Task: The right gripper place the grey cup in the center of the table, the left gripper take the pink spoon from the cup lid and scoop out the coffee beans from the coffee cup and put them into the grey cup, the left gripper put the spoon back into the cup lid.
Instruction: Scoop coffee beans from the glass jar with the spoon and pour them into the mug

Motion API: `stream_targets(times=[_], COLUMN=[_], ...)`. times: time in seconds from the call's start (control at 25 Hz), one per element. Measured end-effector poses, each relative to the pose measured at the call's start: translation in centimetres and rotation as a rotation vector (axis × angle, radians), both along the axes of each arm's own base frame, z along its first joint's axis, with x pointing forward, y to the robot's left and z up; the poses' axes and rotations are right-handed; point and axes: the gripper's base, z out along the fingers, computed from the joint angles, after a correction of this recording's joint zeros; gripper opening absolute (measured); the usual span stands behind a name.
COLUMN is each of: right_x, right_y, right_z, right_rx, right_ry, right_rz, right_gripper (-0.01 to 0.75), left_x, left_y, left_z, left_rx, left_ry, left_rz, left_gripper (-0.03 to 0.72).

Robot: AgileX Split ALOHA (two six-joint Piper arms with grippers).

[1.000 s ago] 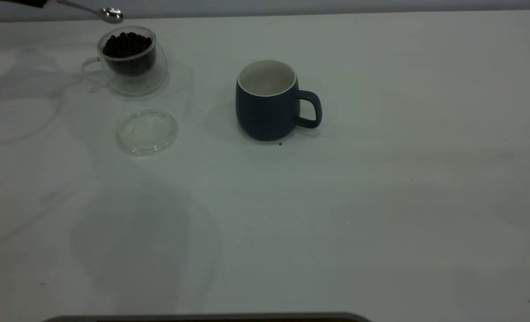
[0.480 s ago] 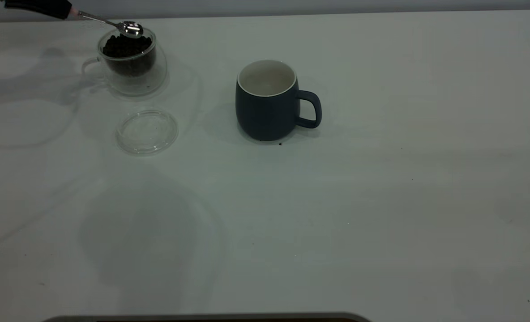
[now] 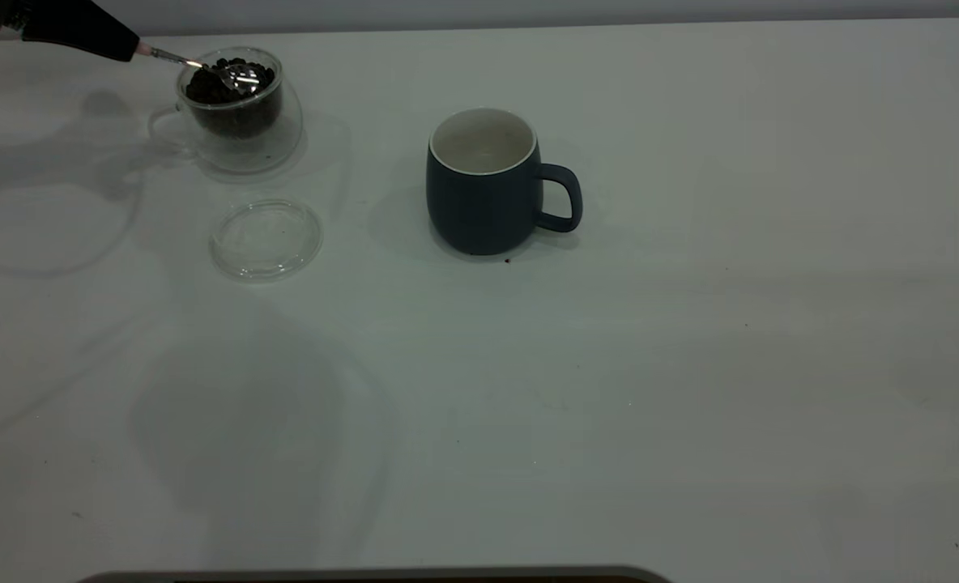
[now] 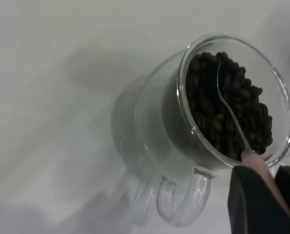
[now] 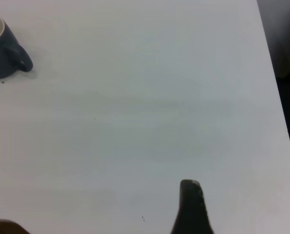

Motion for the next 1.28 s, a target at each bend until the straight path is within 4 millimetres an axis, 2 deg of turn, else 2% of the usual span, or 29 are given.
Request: stream_targets(times=[0.4, 0.72, 1.28], right_x=[0.0, 0.0, 0.0], right_y=[0.0, 0.0, 0.0], right_z=[0.0, 0.0, 0.0], right_rx=[0.0, 0.0, 0.0], right_ry=[0.0, 0.0, 0.0], right_rz=[0.0, 0.0, 0.0], right_gripper=[0.591, 0.591, 0.591], left_x=[-0.01, -0.23, -0.12], left_y=[0.0, 0.21, 0.06], left_z=[-0.09, -0.68, -0.62], left_rx=[-0.026, -0.017, -0.111], left_ry=[0.086, 0.217, 0.436], left_rz=[0.079, 0.175, 0.395], left_gripper=[0.115, 0.115, 0.115])
